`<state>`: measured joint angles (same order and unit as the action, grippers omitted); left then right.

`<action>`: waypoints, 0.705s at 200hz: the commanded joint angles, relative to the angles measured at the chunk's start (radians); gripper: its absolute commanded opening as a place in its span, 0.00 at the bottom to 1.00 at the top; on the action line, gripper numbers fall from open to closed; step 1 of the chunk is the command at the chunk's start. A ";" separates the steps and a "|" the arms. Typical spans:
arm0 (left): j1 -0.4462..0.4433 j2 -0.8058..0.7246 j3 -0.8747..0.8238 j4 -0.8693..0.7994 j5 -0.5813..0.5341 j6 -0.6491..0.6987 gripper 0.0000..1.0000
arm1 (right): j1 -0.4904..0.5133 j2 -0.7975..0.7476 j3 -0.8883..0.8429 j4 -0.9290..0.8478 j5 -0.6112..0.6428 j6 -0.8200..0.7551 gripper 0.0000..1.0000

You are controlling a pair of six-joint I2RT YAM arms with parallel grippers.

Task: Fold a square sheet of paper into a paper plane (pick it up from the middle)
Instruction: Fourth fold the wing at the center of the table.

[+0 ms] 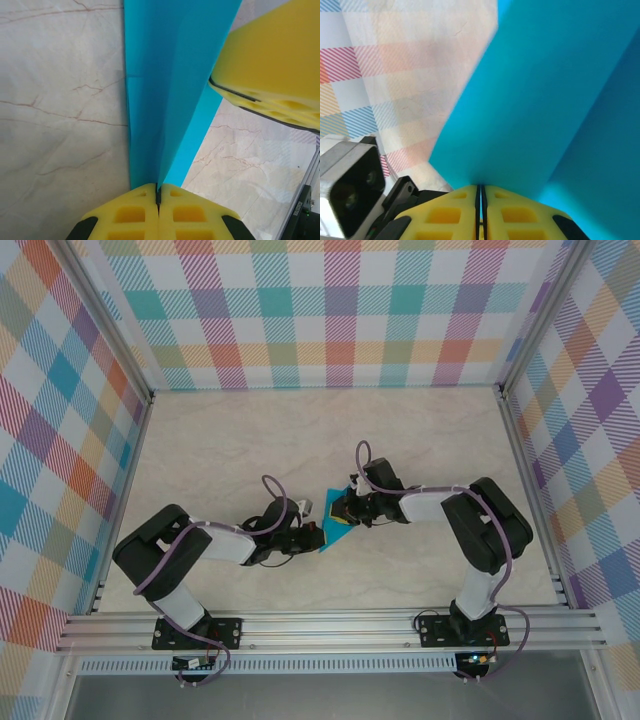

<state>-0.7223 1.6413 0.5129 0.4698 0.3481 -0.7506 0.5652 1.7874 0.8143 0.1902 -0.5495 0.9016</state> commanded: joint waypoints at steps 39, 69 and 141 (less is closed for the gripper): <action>0.063 0.047 0.009 -0.048 0.092 -0.045 0.00 | 0.003 -0.008 0.011 -0.011 0.006 -0.030 0.13; 0.073 0.075 0.034 -0.070 0.139 -0.055 0.00 | 0.004 -0.033 0.007 -0.004 -0.025 -0.035 0.13; 0.106 0.098 0.056 -0.110 0.173 -0.074 0.00 | 0.004 -0.003 0.001 0.104 -0.085 0.024 0.14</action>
<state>-0.6281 1.6955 0.5503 0.4419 0.5339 -0.8265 0.5652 1.7618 0.8135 0.2199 -0.5922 0.9028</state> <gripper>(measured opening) 0.046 0.138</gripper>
